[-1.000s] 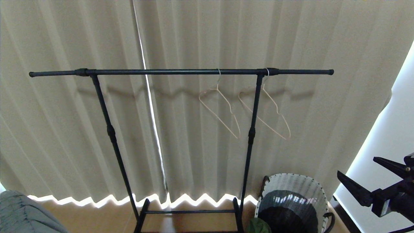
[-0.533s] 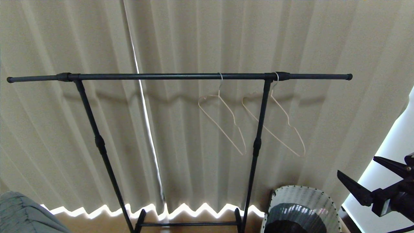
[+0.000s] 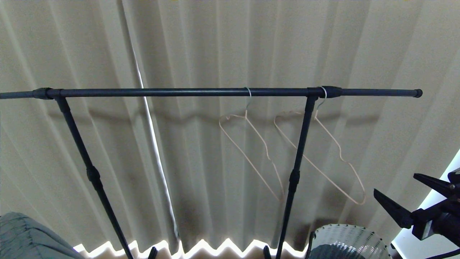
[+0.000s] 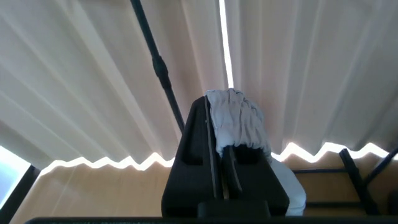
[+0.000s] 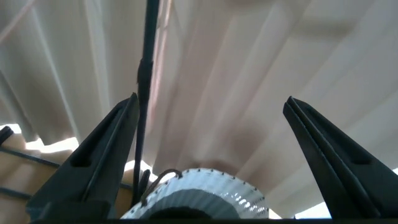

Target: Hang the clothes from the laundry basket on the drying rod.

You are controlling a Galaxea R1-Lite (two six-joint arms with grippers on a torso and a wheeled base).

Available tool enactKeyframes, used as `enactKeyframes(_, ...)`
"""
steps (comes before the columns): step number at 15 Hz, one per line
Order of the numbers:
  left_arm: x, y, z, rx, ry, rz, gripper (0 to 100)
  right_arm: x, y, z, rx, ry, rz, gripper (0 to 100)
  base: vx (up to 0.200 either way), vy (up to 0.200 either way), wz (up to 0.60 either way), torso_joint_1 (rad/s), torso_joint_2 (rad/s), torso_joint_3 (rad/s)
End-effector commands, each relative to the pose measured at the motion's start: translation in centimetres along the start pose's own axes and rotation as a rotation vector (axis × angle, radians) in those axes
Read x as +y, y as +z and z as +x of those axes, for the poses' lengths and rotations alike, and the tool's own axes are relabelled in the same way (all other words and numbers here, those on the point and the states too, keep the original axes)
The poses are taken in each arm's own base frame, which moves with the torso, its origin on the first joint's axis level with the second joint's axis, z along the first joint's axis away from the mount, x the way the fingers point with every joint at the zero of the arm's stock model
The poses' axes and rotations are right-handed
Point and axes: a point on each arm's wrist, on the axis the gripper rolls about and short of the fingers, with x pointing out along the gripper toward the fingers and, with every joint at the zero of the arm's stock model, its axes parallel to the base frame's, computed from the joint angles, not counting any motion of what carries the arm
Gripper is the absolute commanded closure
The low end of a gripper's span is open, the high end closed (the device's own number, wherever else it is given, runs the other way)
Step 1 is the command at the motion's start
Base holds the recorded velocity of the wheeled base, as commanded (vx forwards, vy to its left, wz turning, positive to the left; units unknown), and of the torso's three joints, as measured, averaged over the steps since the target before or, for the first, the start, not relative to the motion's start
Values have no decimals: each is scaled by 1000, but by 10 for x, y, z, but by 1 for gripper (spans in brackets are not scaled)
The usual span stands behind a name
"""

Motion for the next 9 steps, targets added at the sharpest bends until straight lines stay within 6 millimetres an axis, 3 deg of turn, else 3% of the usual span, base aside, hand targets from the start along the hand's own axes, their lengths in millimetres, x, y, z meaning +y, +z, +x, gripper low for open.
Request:
enactKeyframes(1, 0, 0, 0, -1, 0, 0, 100, 0, 1, 0, -6, 1, -1, 0, 0, 0, 0, 0, 0, 0)
enactKeyframes(3, 0, -1, 0, 1, -1, 4, 100, 0, 4, -2, -25, 0, -2, 0, 0, 0, 0, 0, 0, 0)
enactKeyframes(6, -1, -3, 0, 5, -3, 27, 100, -6, 32, 5, -97, 0, -13, 0, 0, 0, 0, 0, 0, 0)
enactKeyframes(9, 0, -3, -1, -2, -2, 26, 100, -11, 62, 21, 77, 65, 3, 0, 0, 0, 0, 0, 0, 0)
